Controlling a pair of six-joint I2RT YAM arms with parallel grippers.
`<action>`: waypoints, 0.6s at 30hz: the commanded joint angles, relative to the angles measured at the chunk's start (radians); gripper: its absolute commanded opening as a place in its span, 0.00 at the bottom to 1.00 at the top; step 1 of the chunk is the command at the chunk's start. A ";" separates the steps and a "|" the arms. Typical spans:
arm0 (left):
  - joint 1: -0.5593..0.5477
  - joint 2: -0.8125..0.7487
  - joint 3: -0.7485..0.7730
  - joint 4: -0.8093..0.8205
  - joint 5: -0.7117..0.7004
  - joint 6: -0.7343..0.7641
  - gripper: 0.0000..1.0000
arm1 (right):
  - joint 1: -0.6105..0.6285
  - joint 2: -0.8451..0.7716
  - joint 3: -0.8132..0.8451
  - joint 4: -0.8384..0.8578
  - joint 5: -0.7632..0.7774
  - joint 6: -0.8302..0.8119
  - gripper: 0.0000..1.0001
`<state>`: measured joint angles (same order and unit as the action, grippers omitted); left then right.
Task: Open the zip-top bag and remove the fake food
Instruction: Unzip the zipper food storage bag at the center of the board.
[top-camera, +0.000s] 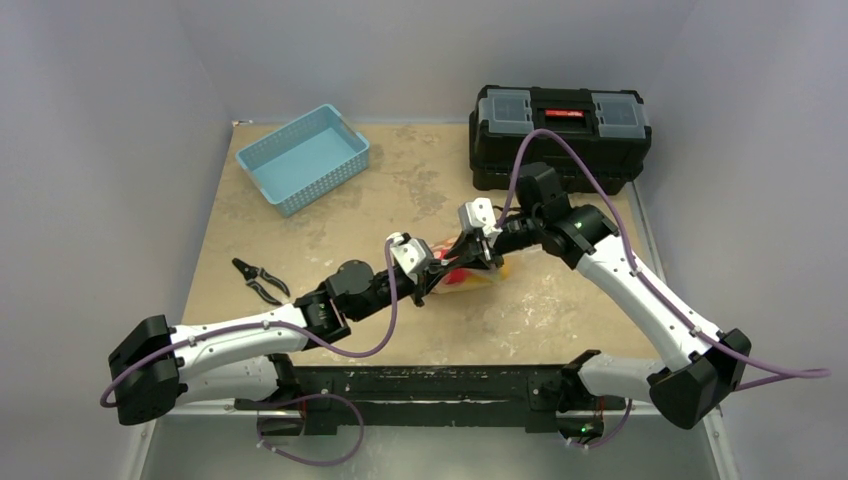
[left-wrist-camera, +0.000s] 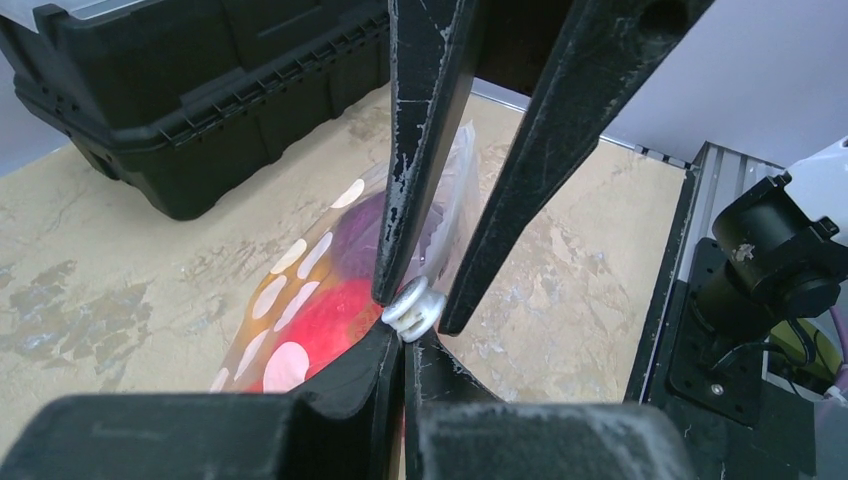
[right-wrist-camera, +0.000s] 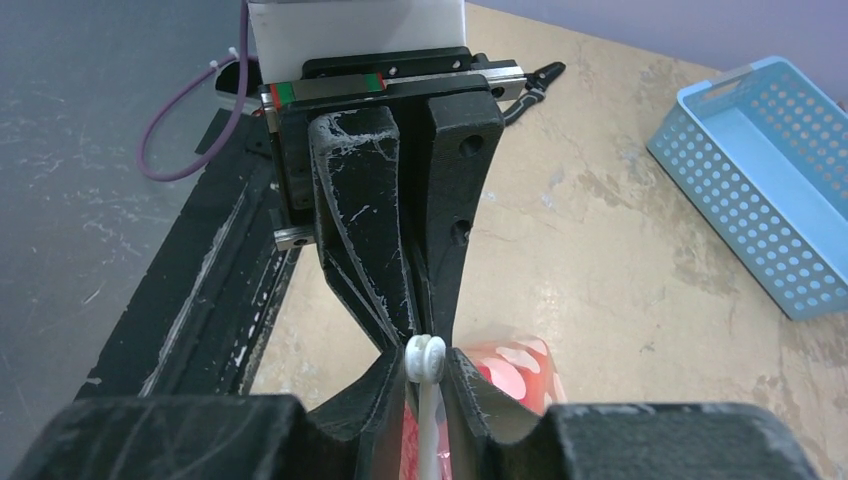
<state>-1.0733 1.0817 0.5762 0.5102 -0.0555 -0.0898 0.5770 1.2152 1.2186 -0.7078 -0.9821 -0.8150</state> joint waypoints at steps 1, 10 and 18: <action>0.006 -0.005 0.054 0.034 0.019 -0.016 0.00 | 0.006 -0.022 -0.008 0.033 -0.011 0.017 0.14; 0.014 -0.064 0.024 0.025 0.049 -0.013 0.00 | 0.005 -0.043 -0.050 0.081 0.043 0.052 0.00; 0.029 -0.122 -0.016 0.027 0.022 -0.014 0.00 | -0.003 -0.049 -0.056 0.097 0.071 0.079 0.00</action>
<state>-1.0554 1.0183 0.5713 0.4469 -0.0273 -0.0937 0.5823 1.1839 1.1736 -0.6197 -0.9592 -0.7658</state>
